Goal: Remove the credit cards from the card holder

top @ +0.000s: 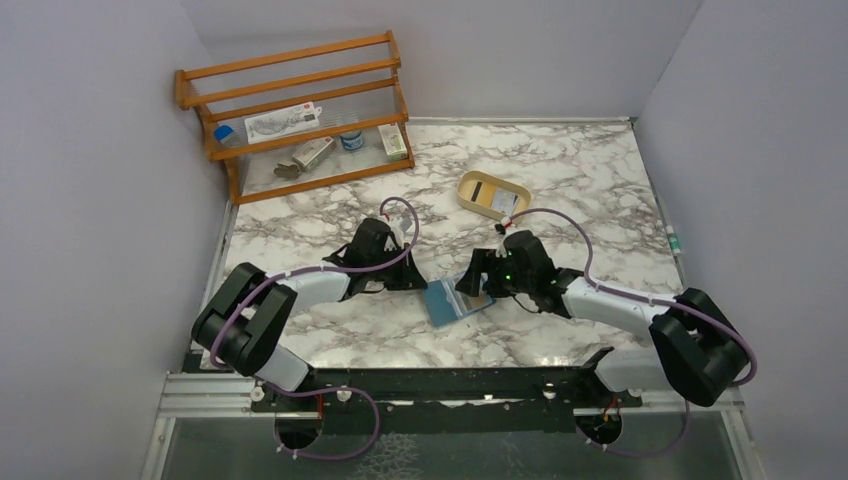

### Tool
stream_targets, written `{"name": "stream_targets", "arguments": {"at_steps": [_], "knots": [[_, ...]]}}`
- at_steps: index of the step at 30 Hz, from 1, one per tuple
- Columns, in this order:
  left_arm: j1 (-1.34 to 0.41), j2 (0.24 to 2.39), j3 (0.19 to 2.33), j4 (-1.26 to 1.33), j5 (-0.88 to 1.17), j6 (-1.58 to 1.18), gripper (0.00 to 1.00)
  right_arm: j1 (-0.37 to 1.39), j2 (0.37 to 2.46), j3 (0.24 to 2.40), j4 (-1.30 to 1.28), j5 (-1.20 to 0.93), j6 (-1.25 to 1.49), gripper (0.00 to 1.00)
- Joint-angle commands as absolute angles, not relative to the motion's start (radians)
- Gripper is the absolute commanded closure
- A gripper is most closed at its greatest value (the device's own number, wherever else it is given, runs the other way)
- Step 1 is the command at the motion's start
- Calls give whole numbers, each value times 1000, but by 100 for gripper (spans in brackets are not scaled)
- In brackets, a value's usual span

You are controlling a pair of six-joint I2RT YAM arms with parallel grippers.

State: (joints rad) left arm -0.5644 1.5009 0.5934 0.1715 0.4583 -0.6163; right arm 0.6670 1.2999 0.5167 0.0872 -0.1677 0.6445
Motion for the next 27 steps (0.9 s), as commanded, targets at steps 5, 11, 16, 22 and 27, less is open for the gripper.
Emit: {"name": "stream_targets", "arguments": {"at_steps": [5,11,16,22,27], "knots": [[-569,1522,598,146,449,-580,100,674,1357,525,112,-102,607,18],[-570,1522,605,145,457,-586,100,697,1377,509,139,-105,616,18],[-573,1529,615,146,457,-590,100,716,1370,522,132,-100,624,19],[-576,1531,612,144,454,-592,100,728,1322,554,89,-86,619,21],[-577,1530,607,146,452,-595,100,737,1274,583,45,-82,608,20]]}}
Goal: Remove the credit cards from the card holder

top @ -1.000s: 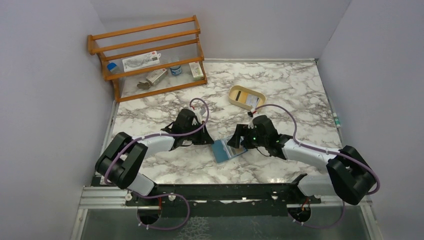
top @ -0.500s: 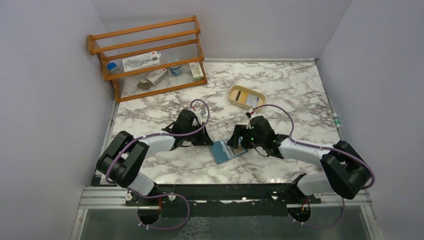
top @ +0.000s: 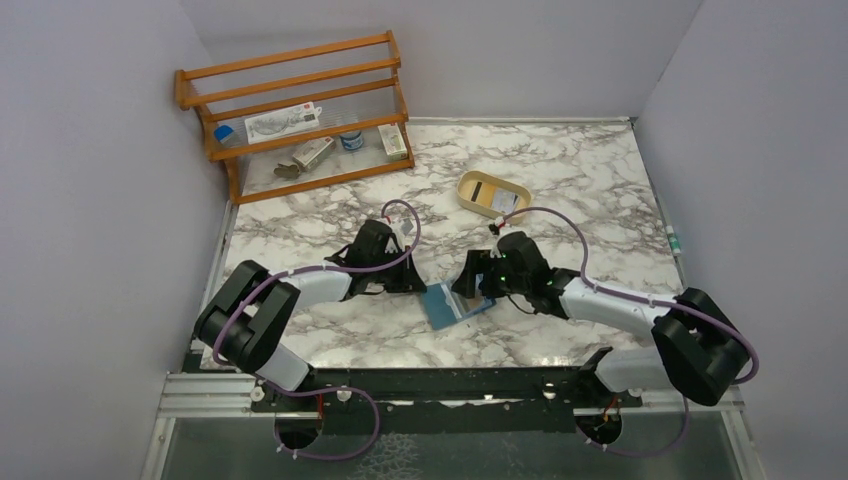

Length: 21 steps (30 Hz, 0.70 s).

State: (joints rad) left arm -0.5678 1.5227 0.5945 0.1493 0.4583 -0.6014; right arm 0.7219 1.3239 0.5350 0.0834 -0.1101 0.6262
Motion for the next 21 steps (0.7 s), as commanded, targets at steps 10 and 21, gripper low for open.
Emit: {"name": "stream_targets", "arguments": {"at_steps": [10,21], "knots": [[-581,1528,604,151,453,-601,100,770,1318,592,86,-131,612,21],[-581,1513,585,154,451,-609,100,833,1394,616,149,-155,646,21]]}}
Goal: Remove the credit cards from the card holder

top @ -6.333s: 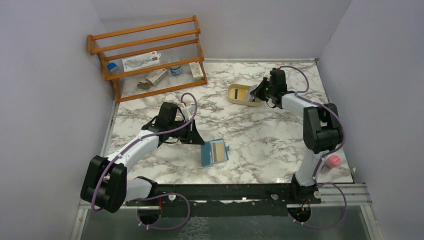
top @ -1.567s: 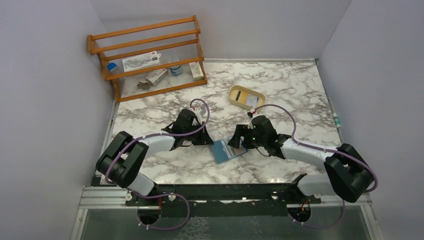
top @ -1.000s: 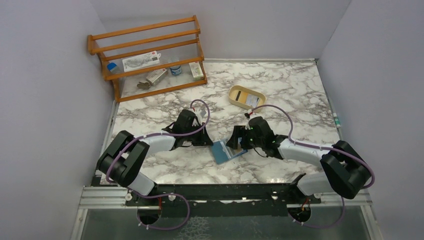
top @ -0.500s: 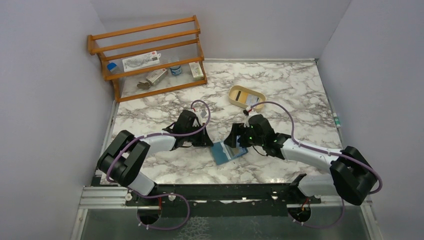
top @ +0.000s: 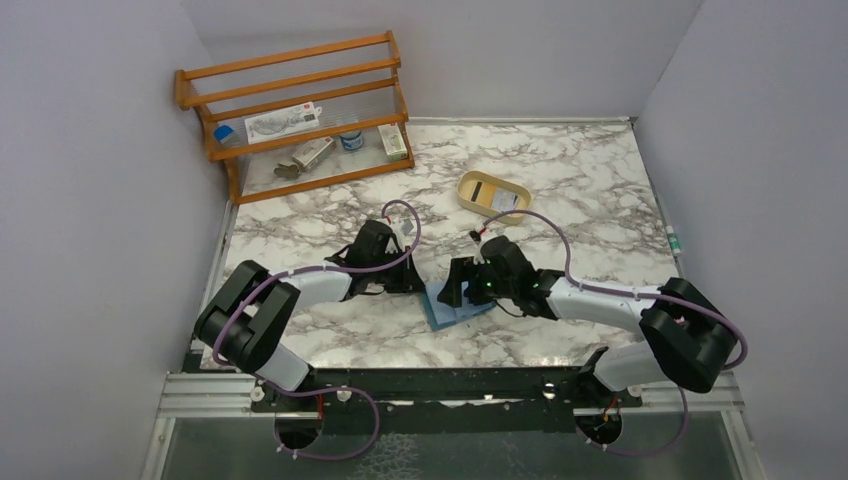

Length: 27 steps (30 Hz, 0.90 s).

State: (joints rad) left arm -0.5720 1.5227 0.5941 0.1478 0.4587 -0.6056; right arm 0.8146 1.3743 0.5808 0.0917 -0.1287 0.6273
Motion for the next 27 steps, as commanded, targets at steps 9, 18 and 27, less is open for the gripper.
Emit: {"name": "stream_targets", "arguments": {"at_steps": [9,18,27], "knots": [[-581,1508,573,162,455,-616,100,834,1422,583,174,-159,658,20],[-581,1508,577,169,478,-623,100,835,1389,572,58,-8,630,33],[-581,1523,564,228,539,-656,100,835,1352,599,-76,166,579,37]]}}
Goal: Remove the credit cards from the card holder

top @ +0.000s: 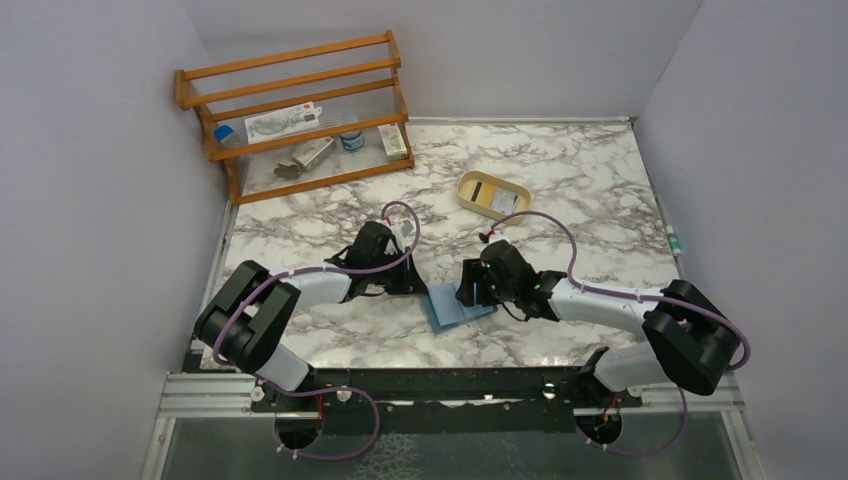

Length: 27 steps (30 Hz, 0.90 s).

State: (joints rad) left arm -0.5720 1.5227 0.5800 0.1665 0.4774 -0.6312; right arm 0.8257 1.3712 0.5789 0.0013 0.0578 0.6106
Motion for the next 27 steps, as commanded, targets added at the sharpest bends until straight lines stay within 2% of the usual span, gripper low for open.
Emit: {"name": "stream_targets", "arguments": {"at_steps": [1,16,20,24,27], "knots": [[-581,1525,561,242,549,-662,100,835,1354,598,-82,174,577,37],[-579,1489,511,345,635,-730,100,834,1399,559,-60,169,601,37],[-570,1468,473,377,650,-757,96,835,1405,548,-45,158,607,37],[-552,1435,428,406,672,-778,85,834,1406,541,-39,152,616,34],[-529,1400,384,435,693,-797,70,834,1402,534,-30,145,621,30]]}}
